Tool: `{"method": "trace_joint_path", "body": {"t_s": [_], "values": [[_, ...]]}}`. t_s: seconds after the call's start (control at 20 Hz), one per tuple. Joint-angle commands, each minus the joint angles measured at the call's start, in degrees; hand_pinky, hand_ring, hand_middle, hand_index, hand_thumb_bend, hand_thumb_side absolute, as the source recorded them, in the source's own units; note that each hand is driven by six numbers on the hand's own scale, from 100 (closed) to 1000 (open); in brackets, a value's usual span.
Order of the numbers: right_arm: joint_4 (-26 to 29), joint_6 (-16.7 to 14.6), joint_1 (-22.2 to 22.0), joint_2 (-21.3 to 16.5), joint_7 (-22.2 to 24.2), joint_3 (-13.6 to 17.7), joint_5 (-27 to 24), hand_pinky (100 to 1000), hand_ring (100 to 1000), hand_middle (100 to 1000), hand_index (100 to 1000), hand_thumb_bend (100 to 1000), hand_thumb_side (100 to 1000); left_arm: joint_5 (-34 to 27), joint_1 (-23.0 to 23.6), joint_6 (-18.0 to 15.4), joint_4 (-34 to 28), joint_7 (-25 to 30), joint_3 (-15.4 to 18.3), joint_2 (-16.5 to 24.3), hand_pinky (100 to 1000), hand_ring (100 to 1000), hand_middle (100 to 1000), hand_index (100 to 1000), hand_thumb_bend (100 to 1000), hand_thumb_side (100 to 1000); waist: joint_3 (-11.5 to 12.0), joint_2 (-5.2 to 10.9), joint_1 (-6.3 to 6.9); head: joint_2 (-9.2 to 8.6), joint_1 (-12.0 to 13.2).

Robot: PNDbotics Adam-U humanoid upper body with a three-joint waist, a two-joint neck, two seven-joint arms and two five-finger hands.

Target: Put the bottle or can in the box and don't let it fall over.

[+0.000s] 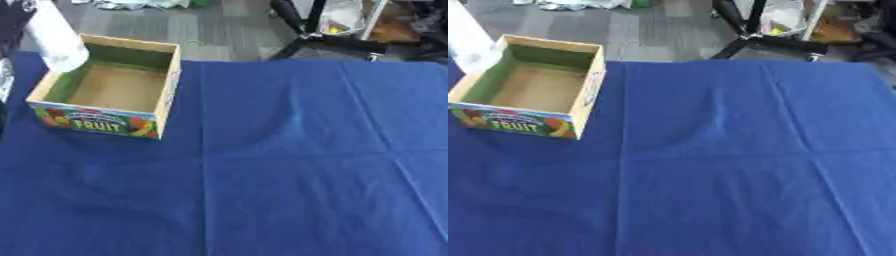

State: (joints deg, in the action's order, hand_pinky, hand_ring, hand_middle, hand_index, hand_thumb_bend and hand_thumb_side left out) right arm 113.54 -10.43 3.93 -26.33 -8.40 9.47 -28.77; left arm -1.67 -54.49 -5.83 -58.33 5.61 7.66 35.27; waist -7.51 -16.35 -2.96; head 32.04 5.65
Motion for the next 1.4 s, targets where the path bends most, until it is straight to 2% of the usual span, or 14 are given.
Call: {"method": "trace_joint_path", "body": {"t_s": [0.05,0.2,0.25,0.35,0.45,0.5,0.55,0.6,0.65,0.75,0.85,1.1,1.35,1.4], "values": [[1.1,0.3,0.5,-0.6,0.1,0.2,0.7,974,1000,1000,1000,100,526,3.0,-2.3,-3.2,4.0,-0.9,0.0,0.4,866,215,124,168,100,672,-0.3,0.65,0.19,-1.11,0.0],[1.1,0.5,0.8,-0.3,0.2,0.0,0.9,974,1000,1000,1000,100,527,8.1,-3.9,-11.0,12.7,-2.3,0.5,-0.9,866,222,135,176,100,672,-0.7,0.31,0.16,-1.65,0.3],[1.1,0.5,0.9,-0.2,0.2,0.0,1.0,974,1000,1000,1000,100,527,9.2,-4.1,-13.0,14.6,-2.8,0.5,-1.2,878,257,175,202,100,672,-0.8,0.2,0.15,-1.78,0.5],[1.1,0.6,1.0,0.0,0.3,0.0,1.2,974,1000,1000,1000,100,527,10.7,-4.3,-15.9,17.0,-3.4,0.4,-1.6,931,357,290,328,100,672,-1.0,0.0,0.14,-1.99,0.6],[1.1,0.6,0.9,0.1,0.3,0.0,1.4,974,1000,1000,1000,100,527,11.7,-4.3,-17.9,18.3,-3.2,0.1,-1.8,1000,538,473,518,100,672,-1.1,-0.07,0.15,-1.96,0.5],[1.1,0.7,0.9,0.1,0.2,0.0,1.4,974,1000,1000,1000,100,526,12.2,-4.3,-18.6,18.7,-2.6,-0.1,-1.8,1000,570,505,550,100,672,-1.1,-0.07,0.16,-1.9,0.5],[1.1,0.7,0.9,0.2,0.2,0.0,1.5,974,1000,1000,1000,100,526,12.9,-4.4,-19.4,18.9,-1.5,-0.5,-1.8,1000,832,802,821,100,632,-1.1,-0.05,0.18,-1.88,0.5],[1.1,0.7,0.9,0.1,0.2,0.0,1.5,974,1000,1000,1000,100,526,13.8,-4.5,-20.1,18.9,0.0,-0.8,-1.7,1000,926,878,888,100,557,-1.0,0.01,0.19,-1.88,0.4],[1.1,0.8,0.9,0.1,0.2,0.0,1.5,974,1000,1000,1000,100,526,15.0,-4.6,-20.9,18.9,1.5,-0.9,-1.6,1000,996,936,941,100,617,-0.9,0.1,0.2,-1.87,0.4],[1.1,0.8,0.8,0.0,0.1,0.0,1.4,974,1000,1000,1000,100,525,17.4,-4.8,-21.9,18.8,3.7,-0.7,-1.3,1000,1000,948,954,100,682,-0.7,0.27,0.2,-1.83,0.4],[1.1,0.8,0.7,-0.1,0.0,0.2,1.2,973,1000,1000,1000,100,525,19.8,-4.9,-22.4,18.7,5.0,-0.5,-0.9,1000,1000,943,950,100,704,-0.5,0.54,0.22,-1.84,0.4],[1.1,0.7,0.3,-0.5,-0.2,0.4,0.5,972,1000,1000,1000,100,526,23.1,-4.8,-21.5,18.8,5.2,0.2,-0.6,1000,1000,934,938,100,663,0.0,1.19,0.03,-1.48,0.2],[1.1,0.6,-0.2,-0.8,-0.4,0.5,0.2,972,1000,1000,1000,100,526,21.5,-5.0,-19.6,18.2,5.8,0.6,0.2,1000,999,928,936,100,675,0.4,1.75,-0.01,-1.14,-0.1],[1.1,0.6,-0.2,-0.8,-0.4,0.5,0.1,972,1000,1000,1000,100,525,21.1,-5.1,-19.2,18.1,6.2,0.5,0.4,1000,1000,928,944,267,767,0.5,1.87,0.01,-1.11,-0.2]]}}
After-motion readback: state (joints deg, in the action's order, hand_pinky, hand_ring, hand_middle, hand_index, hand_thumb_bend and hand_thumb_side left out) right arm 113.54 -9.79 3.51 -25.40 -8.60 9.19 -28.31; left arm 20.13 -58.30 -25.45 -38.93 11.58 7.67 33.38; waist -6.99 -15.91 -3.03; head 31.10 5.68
